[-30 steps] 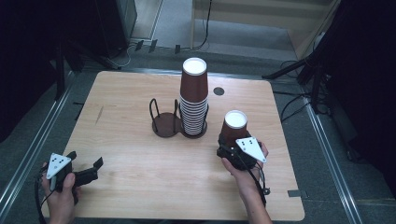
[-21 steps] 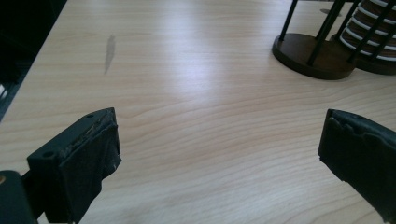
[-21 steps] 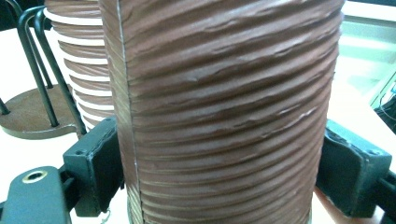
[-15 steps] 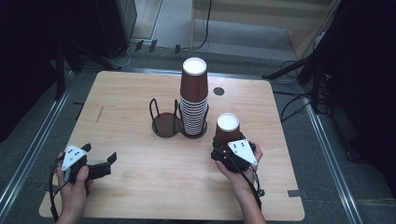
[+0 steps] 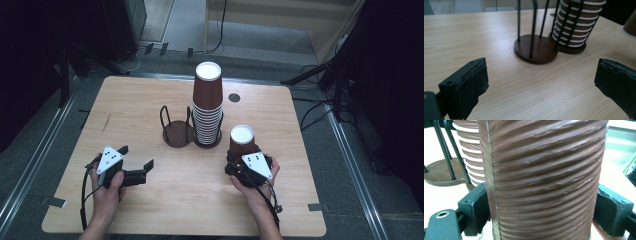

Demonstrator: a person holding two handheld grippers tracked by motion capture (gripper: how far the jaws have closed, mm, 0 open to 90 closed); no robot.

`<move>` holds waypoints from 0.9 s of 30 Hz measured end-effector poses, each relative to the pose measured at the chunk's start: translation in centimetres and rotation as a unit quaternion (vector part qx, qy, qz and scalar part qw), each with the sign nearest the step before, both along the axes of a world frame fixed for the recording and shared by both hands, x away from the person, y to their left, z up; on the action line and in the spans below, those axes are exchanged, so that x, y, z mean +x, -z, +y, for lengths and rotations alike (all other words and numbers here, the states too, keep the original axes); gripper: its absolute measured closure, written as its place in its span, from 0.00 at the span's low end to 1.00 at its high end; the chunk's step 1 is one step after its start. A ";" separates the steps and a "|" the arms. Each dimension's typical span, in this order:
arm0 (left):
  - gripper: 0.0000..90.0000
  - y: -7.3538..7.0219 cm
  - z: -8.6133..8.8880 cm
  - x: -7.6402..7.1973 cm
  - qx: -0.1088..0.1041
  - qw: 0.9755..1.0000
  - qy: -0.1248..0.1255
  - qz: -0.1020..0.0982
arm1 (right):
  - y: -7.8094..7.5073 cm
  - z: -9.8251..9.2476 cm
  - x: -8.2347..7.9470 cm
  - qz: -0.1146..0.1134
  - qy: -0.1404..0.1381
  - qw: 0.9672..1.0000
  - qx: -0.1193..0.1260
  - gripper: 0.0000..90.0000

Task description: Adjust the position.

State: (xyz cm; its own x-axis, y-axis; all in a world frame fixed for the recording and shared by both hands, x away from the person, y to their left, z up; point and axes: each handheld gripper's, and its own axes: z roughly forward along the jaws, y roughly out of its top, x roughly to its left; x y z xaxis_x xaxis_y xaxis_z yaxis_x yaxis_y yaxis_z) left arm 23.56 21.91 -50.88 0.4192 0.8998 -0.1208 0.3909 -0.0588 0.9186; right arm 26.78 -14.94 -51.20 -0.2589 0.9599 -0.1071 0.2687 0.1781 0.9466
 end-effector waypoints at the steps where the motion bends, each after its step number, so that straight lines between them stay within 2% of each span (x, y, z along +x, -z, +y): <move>1: 0.00 -0.1 -0.5 0.1 0.003 1.000 0.006 -0.001 | 0.0 0.0 0.0 0.000 0.000 1.000 -0.001 0.14; 6: 0.00 -0.6 -1.8 0.5 -0.001 1.000 0.018 -0.002 | 0.0 -0.1 -0.1 -0.001 0.000 1.000 -0.004 0.14; 9: 0.00 -1.3 -2.9 0.7 -0.027 0.999 0.043 0.004 | 0.0 0.0 -0.1 -0.004 -0.003 1.000 -0.012 0.14; 16: 0.00 -1.8 -4.2 0.3 -0.029 0.997 0.071 0.001 | 0.1 0.3 -0.3 -0.009 -0.009 0.999 -0.030 0.14; 18: 0.00 -2.0 -4.4 0.2 -0.037 0.996 0.086 0.002 | 0.2 0.6 -0.5 -0.010 -0.014 0.999 -0.037 0.14; 19: 0.00 -2.1 -4.5 0.3 -0.055 0.993 0.107 0.013 | 0.3 0.7 -0.5 -0.012 -0.016 0.999 -0.041 0.14; 20: 0.00 -2.1 -4.8 0.3 -0.054 0.992 0.113 0.015 | 0.3 0.8 -0.5 -0.012 -0.018 0.999 -0.045 0.14; 24: 0.00 -2.4 -5.5 0.2 -0.040 0.992 0.115 0.017 | 0.5 1.3 -0.7 -0.015 -0.026 0.998 -0.057 0.14; 25: 0.00 -2.5 -5.8 0.1 -0.042 0.991 0.124 0.015 | 0.6 1.7 -0.8 -0.018 -0.032 0.997 -0.069 0.14; 27: 0.00 -2.4 -6.2 0.0 -0.037 0.991 0.131 0.014 | 0.7 1.9 -0.9 -0.020 -0.036 0.996 -0.073 0.14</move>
State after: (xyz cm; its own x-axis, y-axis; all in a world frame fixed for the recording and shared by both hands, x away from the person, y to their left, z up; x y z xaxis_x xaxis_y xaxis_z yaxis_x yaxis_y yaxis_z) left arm 23.54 15.71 -48.44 0.6329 0.7488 -0.1968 0.3957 -0.0943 0.9135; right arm 25.86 -13.06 -51.88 -0.3184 0.9126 -0.2566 0.2129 0.3326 0.9187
